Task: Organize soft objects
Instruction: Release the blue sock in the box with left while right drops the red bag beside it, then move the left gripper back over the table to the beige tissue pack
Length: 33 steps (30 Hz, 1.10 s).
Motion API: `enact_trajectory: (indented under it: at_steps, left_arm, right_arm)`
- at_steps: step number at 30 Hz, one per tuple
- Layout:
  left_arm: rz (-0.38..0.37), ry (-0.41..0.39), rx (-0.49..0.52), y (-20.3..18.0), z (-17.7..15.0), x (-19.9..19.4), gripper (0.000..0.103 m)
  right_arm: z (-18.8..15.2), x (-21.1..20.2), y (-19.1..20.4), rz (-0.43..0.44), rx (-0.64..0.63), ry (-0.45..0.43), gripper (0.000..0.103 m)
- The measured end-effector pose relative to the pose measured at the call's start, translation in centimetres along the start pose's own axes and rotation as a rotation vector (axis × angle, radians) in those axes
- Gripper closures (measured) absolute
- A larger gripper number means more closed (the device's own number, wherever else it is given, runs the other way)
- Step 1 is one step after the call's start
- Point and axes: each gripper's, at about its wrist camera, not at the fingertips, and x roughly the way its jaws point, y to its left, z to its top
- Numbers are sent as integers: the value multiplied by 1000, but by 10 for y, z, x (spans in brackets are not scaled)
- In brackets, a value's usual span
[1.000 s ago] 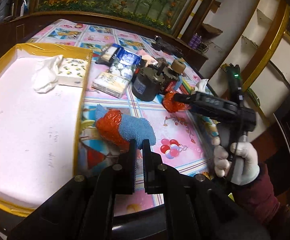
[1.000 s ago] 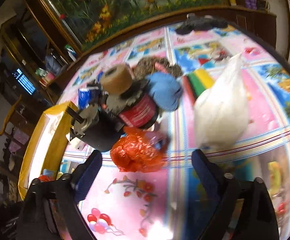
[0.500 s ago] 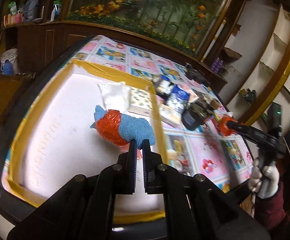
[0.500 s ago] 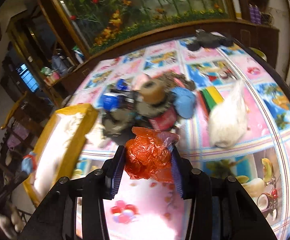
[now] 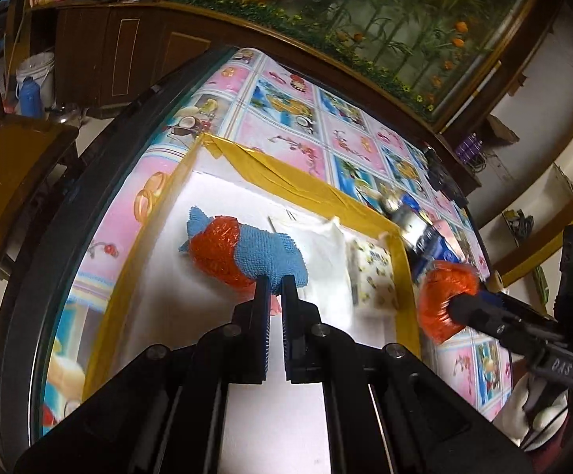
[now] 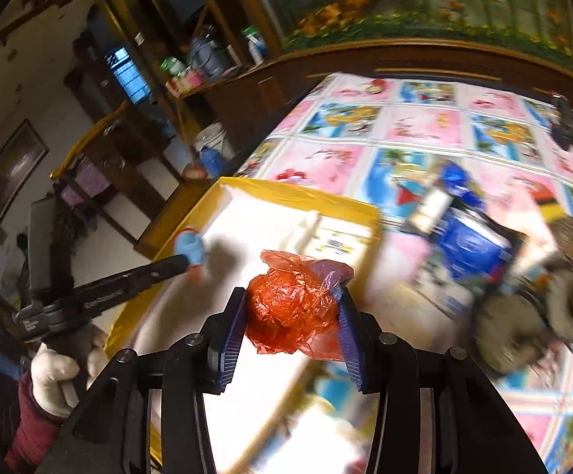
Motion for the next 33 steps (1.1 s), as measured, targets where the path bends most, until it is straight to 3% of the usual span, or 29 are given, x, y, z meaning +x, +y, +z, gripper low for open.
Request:
enact_trajectory:
  at_steps: [5, 9, 13, 17, 20, 27, 33]
  left_arm:
    - [-13, -1, -60, 13, 18, 12, 100]
    - [-11, -15, -119, 26, 26, 21, 97]
    - [-74, -6, -164, 34, 30, 28, 79]
    - [-145, -23, -187, 32, 30, 20, 53]
    - [-162, -66, -192, 27, 30, 5, 51]
    - [-112, -135, -211, 19, 16, -38, 43]
    - [-128, -139, -210, -2, -15, -62, 43]
  right_arm:
    - [36, 55, 29, 15, -46, 61, 60]
    - [49, 97, 29, 47, -32, 99, 60]
    - [56, 135, 23, 55, -24, 119, 59]
    - [60, 153, 19, 67, -26, 133, 50]
    - [62, 144, 19, 28, -41, 87, 31]
    - [51, 82, 12, 23, -29, -12, 30]
    - [7, -5, -8, -67, -79, -143, 24]
